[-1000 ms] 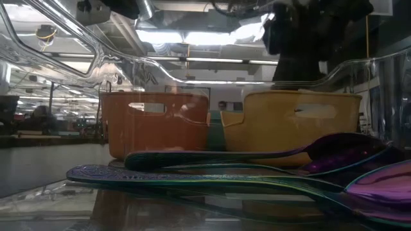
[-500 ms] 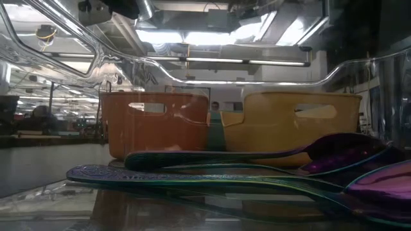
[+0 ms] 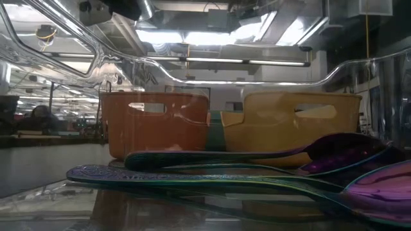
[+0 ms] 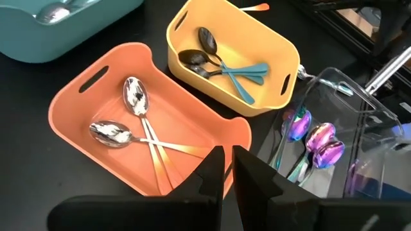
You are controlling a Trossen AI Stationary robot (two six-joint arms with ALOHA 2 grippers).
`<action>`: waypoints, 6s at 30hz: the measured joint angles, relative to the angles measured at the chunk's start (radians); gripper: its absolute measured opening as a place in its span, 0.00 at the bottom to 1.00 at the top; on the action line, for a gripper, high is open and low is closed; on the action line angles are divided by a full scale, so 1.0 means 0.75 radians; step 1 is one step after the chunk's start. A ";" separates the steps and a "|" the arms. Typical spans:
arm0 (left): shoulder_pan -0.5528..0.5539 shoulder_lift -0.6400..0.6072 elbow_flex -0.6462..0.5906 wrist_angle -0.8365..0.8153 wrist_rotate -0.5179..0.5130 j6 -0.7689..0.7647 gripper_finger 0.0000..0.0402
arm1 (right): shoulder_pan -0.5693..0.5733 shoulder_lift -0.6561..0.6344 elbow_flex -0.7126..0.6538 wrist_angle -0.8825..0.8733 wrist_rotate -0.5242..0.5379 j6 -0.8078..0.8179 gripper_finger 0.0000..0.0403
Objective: Sort silverware by color (type)
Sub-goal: Put the white patterned spoon into the green bin
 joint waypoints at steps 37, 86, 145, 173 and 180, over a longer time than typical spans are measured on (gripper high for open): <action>0.000 0.000 0.000 0.000 -0.028 -0.002 0.06 | 0.017 0.447 0.001 -0.208 -0.162 0.200 0.22; 0.000 0.000 0.000 0.000 -0.027 -0.002 0.06 | 0.018 0.580 0.002 -0.085 -0.135 0.131 0.13; 0.000 0.000 0.000 0.000 -0.202 -0.002 0.06 | -1.131 -0.219 0.000 -0.249 -0.258 -1.608 0.00; -0.001 0.000 0.000 0.000 -0.306 -0.002 0.06 | -1.722 0.349 0.810 -0.155 -0.543 -2.842 0.00; 0.000 0.000 0.000 0.000 -0.307 -0.002 0.06 | -1.830 0.577 0.853 -0.156 -0.624 -2.842 0.00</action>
